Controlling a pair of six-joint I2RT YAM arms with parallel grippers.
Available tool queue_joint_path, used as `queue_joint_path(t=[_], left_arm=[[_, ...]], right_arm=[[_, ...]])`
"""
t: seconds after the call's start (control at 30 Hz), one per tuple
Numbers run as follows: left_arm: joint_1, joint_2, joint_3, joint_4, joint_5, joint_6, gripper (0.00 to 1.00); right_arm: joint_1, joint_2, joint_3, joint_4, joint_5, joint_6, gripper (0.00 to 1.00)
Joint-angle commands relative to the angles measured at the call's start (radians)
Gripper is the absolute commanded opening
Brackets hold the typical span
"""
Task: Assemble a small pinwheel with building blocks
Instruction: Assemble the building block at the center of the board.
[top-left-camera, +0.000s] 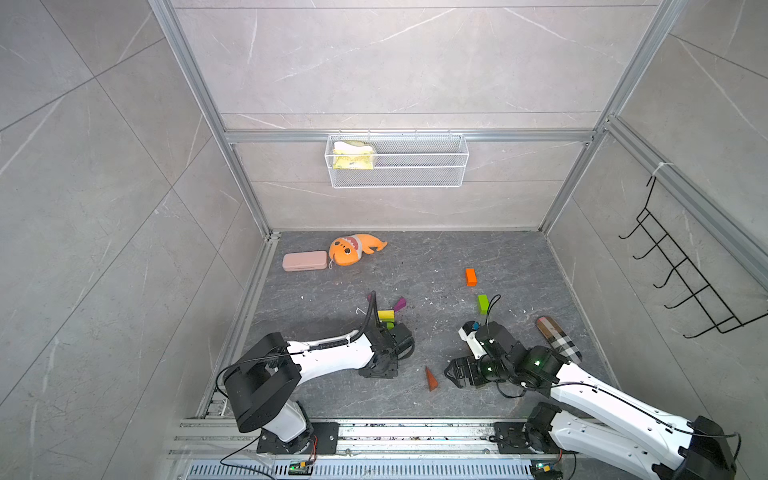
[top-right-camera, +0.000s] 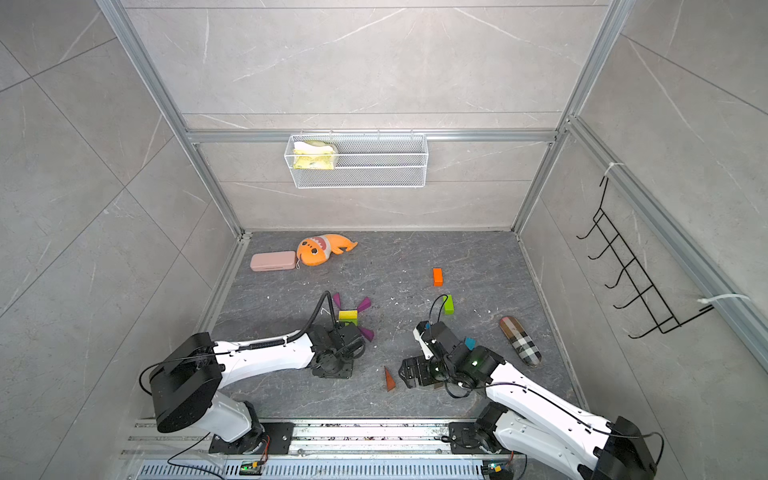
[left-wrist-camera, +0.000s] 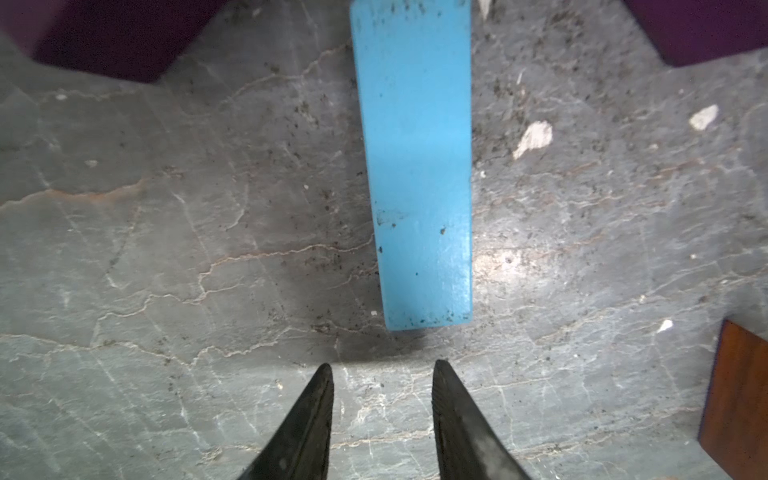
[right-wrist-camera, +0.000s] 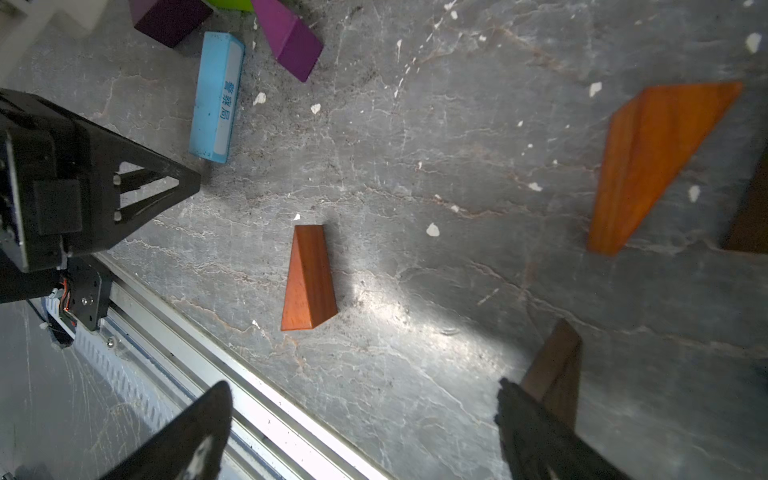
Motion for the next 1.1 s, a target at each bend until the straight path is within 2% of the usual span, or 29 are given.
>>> queue_joint_path(t=[0.0, 1.07], left_arm=[[-0.001, 0.0, -0.015, -0.002, -0.025, -0.025, 0.41], [0.02, 0.027, -0.028, 0.035, -0.074, -0.057, 0.43]], right_arm=[[-0.005, 0.0, -0.001, -0.003, 0.002, -0.002, 1.0], [-0.011, 0.007, -0.001, -0.001, -0.001, -0.003, 1.0]])
